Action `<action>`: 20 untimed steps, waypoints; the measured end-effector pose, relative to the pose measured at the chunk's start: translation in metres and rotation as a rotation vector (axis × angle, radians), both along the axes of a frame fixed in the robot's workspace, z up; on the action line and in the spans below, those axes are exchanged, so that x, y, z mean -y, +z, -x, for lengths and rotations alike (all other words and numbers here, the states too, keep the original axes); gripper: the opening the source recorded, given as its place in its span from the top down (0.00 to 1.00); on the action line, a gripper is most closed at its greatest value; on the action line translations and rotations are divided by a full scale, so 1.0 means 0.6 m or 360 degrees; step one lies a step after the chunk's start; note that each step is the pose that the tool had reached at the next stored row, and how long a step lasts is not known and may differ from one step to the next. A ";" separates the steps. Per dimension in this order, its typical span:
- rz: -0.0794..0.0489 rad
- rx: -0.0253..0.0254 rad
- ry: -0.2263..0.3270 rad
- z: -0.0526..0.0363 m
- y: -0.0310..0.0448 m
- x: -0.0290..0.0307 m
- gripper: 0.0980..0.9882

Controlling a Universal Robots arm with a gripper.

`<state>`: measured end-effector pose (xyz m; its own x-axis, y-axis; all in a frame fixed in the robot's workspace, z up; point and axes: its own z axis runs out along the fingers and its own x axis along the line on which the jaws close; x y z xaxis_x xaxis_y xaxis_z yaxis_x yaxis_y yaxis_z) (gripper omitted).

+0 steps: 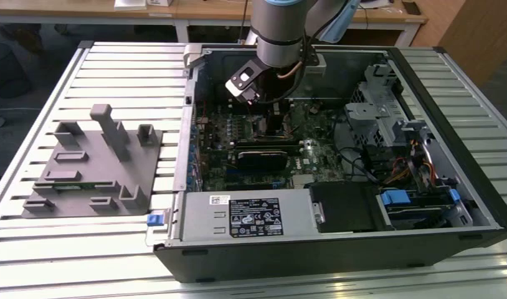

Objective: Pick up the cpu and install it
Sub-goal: 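Place the cpu into insertion slot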

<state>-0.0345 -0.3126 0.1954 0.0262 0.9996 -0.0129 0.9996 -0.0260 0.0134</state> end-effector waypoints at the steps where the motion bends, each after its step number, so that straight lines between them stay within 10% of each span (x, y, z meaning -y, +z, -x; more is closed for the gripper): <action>1: 0.0000 -0.00001 0.0000 0.000 0.000 0.0000 0.43; 20: 0.0032 -0.00009 0.0079 0.000 0.000 0.0002 0.51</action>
